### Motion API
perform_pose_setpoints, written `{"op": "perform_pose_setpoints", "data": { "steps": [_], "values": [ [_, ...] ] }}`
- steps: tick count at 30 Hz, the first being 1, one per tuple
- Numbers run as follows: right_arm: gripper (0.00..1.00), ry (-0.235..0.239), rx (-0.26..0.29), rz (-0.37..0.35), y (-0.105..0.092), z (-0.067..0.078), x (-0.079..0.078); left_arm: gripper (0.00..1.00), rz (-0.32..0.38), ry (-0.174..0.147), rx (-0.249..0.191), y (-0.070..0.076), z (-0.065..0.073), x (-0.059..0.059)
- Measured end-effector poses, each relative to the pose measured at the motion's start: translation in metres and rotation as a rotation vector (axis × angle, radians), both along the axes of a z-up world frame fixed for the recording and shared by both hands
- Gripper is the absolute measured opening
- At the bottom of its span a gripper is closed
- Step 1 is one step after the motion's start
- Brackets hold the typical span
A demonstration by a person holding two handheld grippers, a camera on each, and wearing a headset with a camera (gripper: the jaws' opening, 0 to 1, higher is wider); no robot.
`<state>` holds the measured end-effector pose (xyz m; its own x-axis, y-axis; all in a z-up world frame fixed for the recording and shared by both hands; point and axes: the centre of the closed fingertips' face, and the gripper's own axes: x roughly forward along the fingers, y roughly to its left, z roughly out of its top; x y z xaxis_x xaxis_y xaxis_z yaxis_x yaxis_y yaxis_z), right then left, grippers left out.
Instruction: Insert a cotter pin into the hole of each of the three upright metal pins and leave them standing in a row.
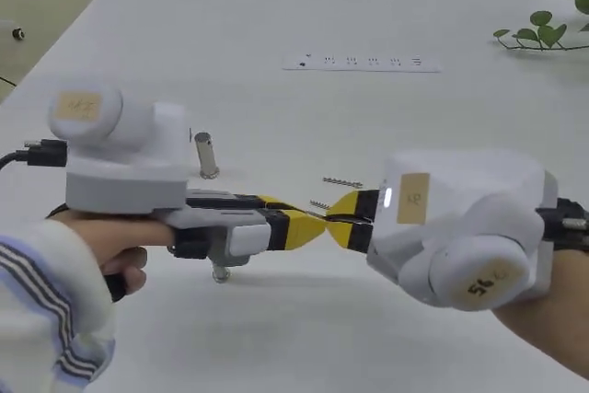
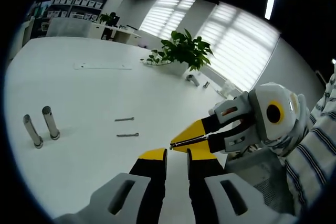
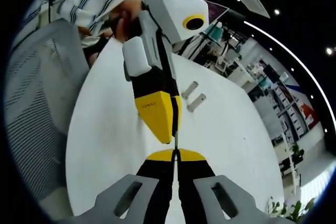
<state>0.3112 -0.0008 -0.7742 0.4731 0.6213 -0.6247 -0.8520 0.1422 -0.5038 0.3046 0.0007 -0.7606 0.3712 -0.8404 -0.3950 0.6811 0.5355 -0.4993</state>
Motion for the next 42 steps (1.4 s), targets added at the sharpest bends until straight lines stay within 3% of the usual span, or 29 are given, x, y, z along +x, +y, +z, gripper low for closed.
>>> {"op": "perform_pose_setpoints", "data": {
  "steps": [11, 27, 30, 42],
  "values": [
    [0.01, -0.009, 0.003, 0.011, 0.0018, 0.0022, -0.0012, 0.08, 0.022, 0.039, -0.022, -0.0010, 0.0012, 0.0025],
    [0.01, -0.020, 0.000, 0.020, 0.0055, 0.0025, -0.0037, 0.02, 0.045, 0.085, -0.015, 0.0027, -0.0034, 0.0034],
    [0.01, -0.018, 0.002, 0.017, 0.0051, 0.0023, -0.0034, 0.01, 0.039, 0.064, -0.002, 0.0030, -0.0042, 0.0040],
    [0.01, -0.019, 0.005, 0.020, 0.0071, 0.0015, -0.0050, 0.01, 0.011, 0.045, 0.019, 0.0033, -0.0068, 0.0015]
  ]
}}
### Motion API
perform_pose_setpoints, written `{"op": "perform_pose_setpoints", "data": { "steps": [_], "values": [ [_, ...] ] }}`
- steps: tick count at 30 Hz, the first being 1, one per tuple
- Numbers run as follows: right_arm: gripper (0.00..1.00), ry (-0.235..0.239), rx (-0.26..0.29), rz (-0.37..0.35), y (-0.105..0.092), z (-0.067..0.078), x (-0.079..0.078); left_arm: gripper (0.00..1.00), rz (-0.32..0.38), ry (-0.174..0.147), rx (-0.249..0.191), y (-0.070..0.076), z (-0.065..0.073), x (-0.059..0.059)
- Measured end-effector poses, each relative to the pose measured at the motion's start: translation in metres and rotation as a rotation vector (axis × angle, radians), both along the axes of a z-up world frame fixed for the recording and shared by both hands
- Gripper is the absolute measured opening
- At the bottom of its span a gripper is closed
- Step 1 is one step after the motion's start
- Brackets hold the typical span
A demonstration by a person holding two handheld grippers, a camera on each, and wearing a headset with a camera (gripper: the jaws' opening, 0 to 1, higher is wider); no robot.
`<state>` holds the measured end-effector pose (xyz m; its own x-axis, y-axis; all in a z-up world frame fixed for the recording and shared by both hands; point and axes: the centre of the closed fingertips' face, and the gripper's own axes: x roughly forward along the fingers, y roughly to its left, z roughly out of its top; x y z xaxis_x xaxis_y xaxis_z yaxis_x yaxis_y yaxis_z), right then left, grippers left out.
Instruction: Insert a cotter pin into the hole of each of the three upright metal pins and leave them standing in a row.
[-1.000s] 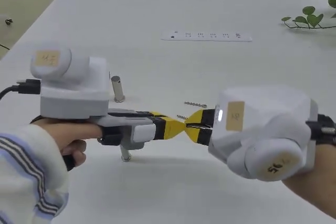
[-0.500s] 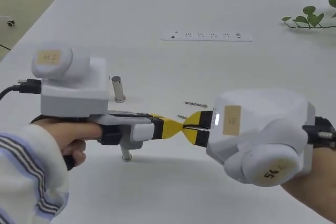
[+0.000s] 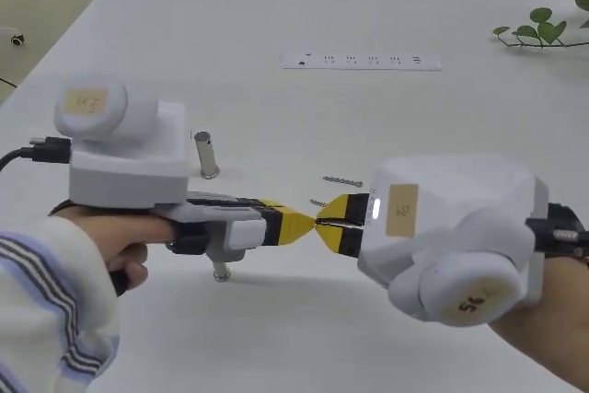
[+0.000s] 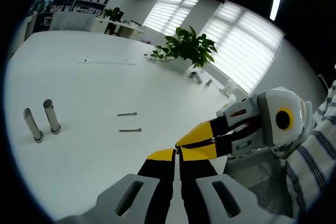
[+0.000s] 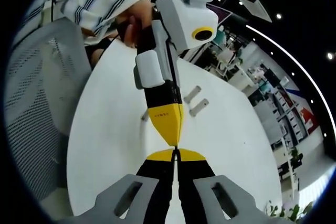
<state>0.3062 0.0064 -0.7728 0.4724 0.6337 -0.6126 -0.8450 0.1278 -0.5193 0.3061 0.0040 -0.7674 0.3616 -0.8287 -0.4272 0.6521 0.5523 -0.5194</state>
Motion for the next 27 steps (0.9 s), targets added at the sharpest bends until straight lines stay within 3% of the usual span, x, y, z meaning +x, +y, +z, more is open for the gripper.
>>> {"op": "perform_pose_setpoints", "data": {
  "steps": [5, 8, 10, 13, 25, 27],
  "values": [
    [0.01, -0.004, -0.002, 0.001, 0.0002, 0.0001, 0.0003, 0.01, 0.000, -0.003, 0.000, 0.0002, 0.0002, 0.0006],
    [0.01, -0.006, -0.002, 0.002, -0.0004, 0.0002, 0.0001, 0.01, 0.031, 0.062, -0.029, -0.0002, 0.0000, 0.0007],
    [0.01, -0.008, -0.001, 0.004, -0.0006, 0.0004, -0.0004, 0.00, 0.034, 0.078, -0.036, 0.0000, -0.0003, 0.0010],
    [0.01, -0.005, -0.002, 0.006, -0.0007, -0.0005, -0.0014, 0.00, 0.020, 0.062, -0.023, -0.0006, -0.0010, -0.0005],
    [0.02, -0.003, 0.006, 0.028, -0.0005, -0.0002, -0.0045, 0.00, 0.052, 0.123, -0.038, 0.0004, -0.0012, -0.0029],
    [0.02, -0.006, 0.003, 0.032, -0.0007, 0.0000, -0.0042, 0.00, 0.047, 0.113, -0.034, 0.0002, -0.0011, -0.0027]
  ]
}}
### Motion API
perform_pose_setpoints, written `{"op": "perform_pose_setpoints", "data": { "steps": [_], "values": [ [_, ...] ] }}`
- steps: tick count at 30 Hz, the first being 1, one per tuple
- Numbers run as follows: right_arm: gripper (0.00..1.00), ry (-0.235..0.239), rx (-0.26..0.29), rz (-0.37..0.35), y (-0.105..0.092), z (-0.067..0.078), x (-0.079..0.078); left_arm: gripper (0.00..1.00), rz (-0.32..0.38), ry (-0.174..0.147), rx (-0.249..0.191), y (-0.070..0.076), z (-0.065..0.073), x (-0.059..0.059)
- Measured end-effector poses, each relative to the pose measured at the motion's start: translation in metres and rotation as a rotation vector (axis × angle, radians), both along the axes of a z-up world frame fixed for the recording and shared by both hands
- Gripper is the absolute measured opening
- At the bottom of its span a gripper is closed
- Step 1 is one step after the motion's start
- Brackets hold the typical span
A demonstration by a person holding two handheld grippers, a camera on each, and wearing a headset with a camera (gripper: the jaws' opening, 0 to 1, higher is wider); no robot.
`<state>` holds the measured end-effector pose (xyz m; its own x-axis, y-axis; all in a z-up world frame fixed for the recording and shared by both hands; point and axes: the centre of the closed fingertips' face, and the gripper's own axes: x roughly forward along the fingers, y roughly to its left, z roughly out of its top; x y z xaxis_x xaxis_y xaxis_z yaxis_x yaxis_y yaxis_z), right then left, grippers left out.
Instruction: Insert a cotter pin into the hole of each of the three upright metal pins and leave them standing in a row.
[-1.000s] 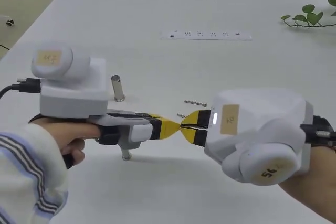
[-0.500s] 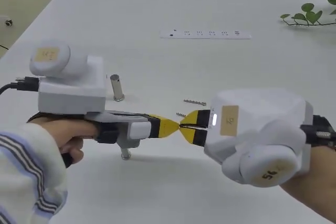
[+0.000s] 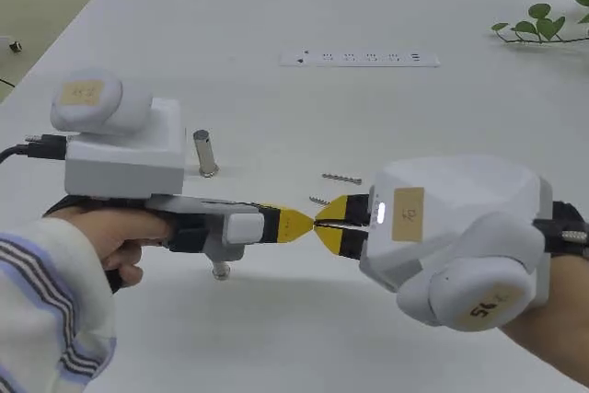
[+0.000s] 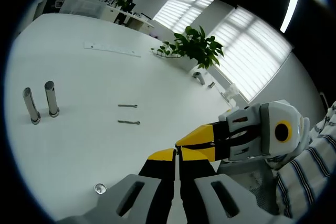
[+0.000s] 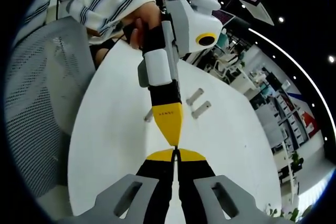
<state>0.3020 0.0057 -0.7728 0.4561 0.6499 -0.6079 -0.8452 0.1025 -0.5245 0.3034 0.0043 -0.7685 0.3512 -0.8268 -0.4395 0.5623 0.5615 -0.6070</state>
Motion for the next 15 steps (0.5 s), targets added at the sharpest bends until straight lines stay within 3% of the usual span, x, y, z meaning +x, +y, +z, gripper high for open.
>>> {"op": "perform_pose_setpoints", "data": {
  "steps": [2, 10, 12, 15],
  "values": [
    [0.02, -0.002, -0.003, 0.007, -0.0001, -0.0001, -0.0002, 0.00, -0.009, -0.014, 0.009, -0.0004, 0.0000, -0.0007],
    [0.03, 0.008, 0.002, 0.035, 0.0025, -0.0010, -0.0038, 0.00, -0.026, -0.024, 0.015, 0.0016, -0.0004, -0.0035],
    [0.06, 0.010, 0.005, 0.035, 0.0031, -0.0011, -0.0034, 0.00, -0.032, -0.028, 0.000, 0.0003, 0.0022, -0.0052],
    [0.11, -0.003, 0.007, 0.030, 0.0028, 0.0002, -0.0013, 0.00, -0.046, -0.041, 0.011, 0.0005, 0.0016, -0.0071]
  ]
}}
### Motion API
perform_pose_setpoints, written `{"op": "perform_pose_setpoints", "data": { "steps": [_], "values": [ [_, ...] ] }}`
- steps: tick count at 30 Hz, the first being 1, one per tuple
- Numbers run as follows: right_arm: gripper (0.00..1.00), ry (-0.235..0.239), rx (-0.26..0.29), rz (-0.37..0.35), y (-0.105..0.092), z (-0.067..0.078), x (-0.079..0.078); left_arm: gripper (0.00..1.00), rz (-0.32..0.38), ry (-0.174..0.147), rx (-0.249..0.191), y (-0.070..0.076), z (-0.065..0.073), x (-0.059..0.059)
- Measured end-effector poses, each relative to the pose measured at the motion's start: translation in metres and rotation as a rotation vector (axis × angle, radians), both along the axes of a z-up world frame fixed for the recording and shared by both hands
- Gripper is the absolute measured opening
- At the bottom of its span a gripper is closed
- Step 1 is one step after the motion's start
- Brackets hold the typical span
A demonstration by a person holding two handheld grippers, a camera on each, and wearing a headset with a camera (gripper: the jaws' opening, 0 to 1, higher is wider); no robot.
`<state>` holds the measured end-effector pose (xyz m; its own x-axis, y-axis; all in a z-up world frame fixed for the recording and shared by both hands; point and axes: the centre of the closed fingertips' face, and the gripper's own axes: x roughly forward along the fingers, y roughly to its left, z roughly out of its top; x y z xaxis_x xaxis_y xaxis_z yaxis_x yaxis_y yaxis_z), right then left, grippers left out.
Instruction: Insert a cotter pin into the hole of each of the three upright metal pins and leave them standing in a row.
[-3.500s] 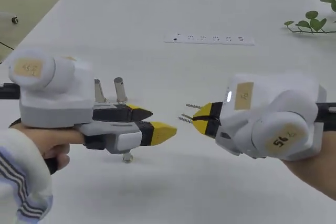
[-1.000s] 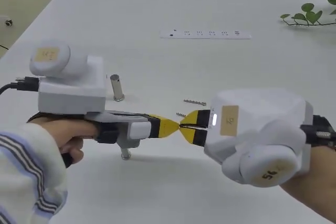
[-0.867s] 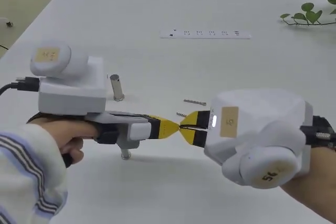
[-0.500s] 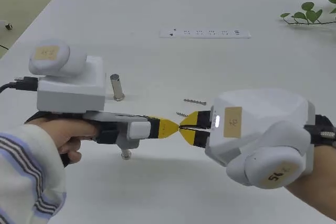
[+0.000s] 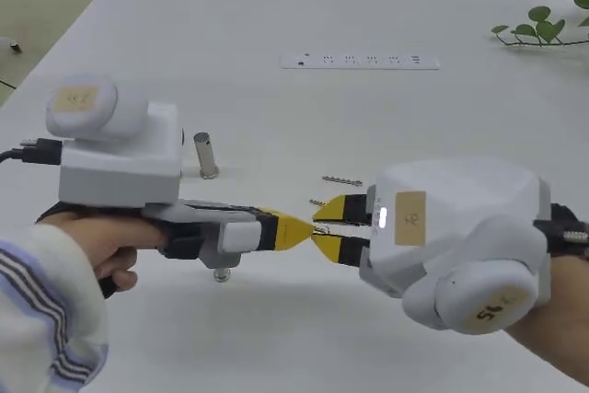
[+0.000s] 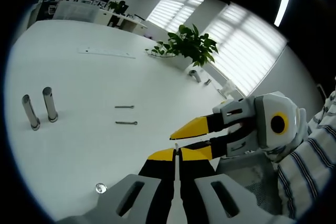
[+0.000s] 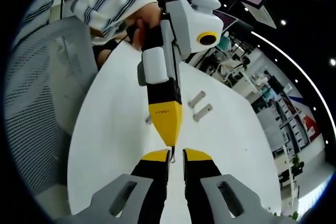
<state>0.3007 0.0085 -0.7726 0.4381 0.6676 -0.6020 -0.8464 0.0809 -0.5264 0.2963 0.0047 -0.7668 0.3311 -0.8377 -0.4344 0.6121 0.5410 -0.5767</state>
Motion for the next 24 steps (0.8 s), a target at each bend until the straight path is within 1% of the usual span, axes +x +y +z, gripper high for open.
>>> {"op": "perform_pose_setpoints", "data": {
  "steps": [2, 5, 8, 9, 11, 12, 14, 16, 17, 20, 21, 22, 24],
  "values": [
    [0.11, 0.016, 0.011, 0.001, 0.000, 0.001, -0.001, 0.00, -0.004, -0.004, 0.001, 0.000, 0.000, -0.001],
    [0.12, 0.037, 0.012, 0.004, -0.001, 0.000, -0.002, 0.00, -0.031, -0.045, 0.008, -0.001, 0.002, -0.004],
    [0.13, 0.053, 0.023, 0.008, -0.003, 0.001, -0.002, 0.00, -0.048, -0.073, 0.005, -0.002, 0.005, -0.005],
    [0.14, 0.060, 0.026, 0.004, -0.004, 0.001, -0.002, 0.00, -0.059, -0.101, 0.011, -0.001, 0.006, -0.004],
    [0.15, 0.068, 0.030, -0.001, -0.007, 0.001, -0.001, 0.00, -0.085, -0.144, 0.021, -0.002, 0.008, -0.006],
    [0.15, 0.081, 0.035, -0.003, -0.007, 0.001, -0.002, 0.00, -0.097, -0.164, 0.025, -0.002, 0.009, -0.006],
    [0.16, 0.107, 0.056, -0.008, -0.008, 0.002, -0.003, 0.00, -0.107, -0.183, 0.029, -0.002, 0.011, -0.007],
    [0.16, 0.129, 0.061, -0.010, -0.011, 0.002, -0.003, 0.00, -0.124, -0.211, 0.039, -0.001, 0.012, -0.007],
    [0.17, 0.136, 0.061, -0.010, -0.011, 0.001, -0.003, 0.00, -0.128, -0.217, 0.043, -0.001, 0.012, -0.007],
    [0.18, 0.199, 0.059, -0.011, -0.015, -0.005, -0.007, 0.00, -0.156, -0.251, 0.054, -0.001, 0.013, -0.008],
    [0.18, 0.205, 0.063, -0.013, -0.015, -0.006, -0.007, 0.00, -0.167, -0.272, 0.067, 0.000, 0.012, -0.008],
    [0.18, 0.232, 0.073, -0.008, -0.015, -0.007, -0.009, 0.00, -0.209, -0.314, 0.108, 0.002, 0.009, -0.010],
    [0.18, 0.286, 0.102, -0.004, -0.014, -0.007, -0.013, 0.00, -0.252, -0.375, 0.134, 0.001, 0.009, -0.012]
  ]
}}
